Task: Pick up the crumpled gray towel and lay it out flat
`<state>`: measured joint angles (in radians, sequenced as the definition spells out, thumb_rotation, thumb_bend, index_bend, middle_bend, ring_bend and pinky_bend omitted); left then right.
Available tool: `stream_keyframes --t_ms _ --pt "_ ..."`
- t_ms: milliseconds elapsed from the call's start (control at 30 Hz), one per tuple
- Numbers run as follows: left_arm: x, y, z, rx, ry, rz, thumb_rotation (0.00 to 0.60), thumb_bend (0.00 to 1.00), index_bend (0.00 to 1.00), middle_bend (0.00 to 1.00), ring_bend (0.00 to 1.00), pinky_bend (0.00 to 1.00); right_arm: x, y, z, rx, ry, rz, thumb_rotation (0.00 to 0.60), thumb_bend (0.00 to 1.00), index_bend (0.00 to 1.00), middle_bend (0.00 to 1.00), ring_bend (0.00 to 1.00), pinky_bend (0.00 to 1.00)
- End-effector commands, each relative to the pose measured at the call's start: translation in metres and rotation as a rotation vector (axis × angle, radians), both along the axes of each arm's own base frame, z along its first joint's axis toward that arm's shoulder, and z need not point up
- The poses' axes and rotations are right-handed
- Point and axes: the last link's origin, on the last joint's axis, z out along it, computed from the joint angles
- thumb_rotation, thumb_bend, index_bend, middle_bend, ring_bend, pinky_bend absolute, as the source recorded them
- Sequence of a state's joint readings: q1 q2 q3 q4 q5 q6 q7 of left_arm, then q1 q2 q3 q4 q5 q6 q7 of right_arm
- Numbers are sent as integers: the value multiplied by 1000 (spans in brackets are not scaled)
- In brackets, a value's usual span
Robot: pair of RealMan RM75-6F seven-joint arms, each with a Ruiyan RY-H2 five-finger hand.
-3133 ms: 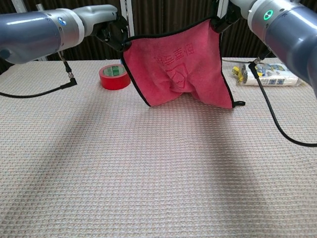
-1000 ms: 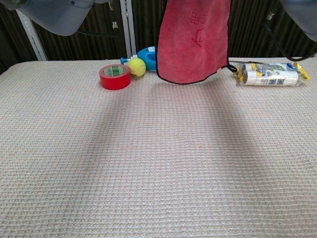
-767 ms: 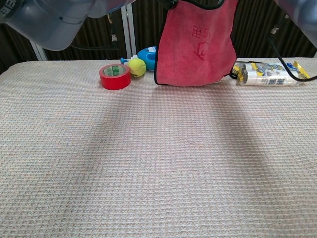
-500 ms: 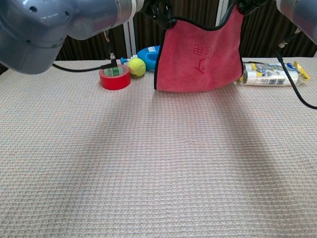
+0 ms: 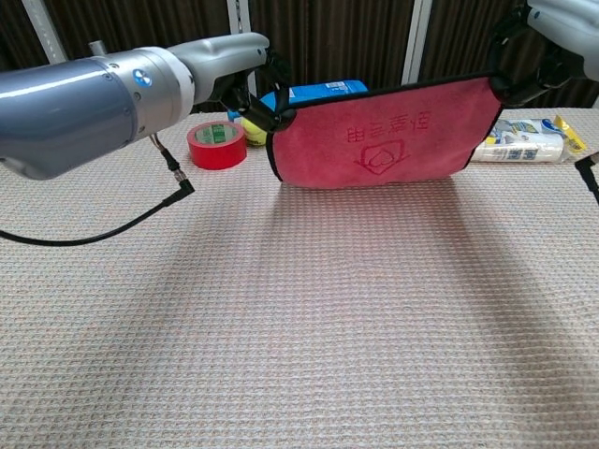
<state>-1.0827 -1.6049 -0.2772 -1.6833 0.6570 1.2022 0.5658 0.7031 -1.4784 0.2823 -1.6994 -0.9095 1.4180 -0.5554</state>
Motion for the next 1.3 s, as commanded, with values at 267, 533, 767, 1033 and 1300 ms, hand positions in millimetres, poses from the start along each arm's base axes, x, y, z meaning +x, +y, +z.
stream_keyframes --t_ms 267,533,767,1033,1300 --pt "-14 -23 -3 -23 12 -8 600 450 612 53 0 19 -15 28 -10 37 20 -8 600 559 599 182 8 36" --pt "-24 -36 -10 -42 23 -6 600 450 612 54 0 19 -25 42 -16 63 40 -12 600 559 599 182 8 36" --pt "-31 -42 -14 -53 32 4 600 450 612 54 0 19 -28 52 -22 93 46 -8 600 560 599 182 8 36" --pt "-43 -49 -24 -82 49 37 600 450 612 54 0 19 -33 64 -35 143 89 7 600 559 599 182 8 36" --pt "-52 -50 -35 -98 74 66 600 449 611 54 0 19 -47 67 -43 177 123 -34 600 559 599 182 8 36"
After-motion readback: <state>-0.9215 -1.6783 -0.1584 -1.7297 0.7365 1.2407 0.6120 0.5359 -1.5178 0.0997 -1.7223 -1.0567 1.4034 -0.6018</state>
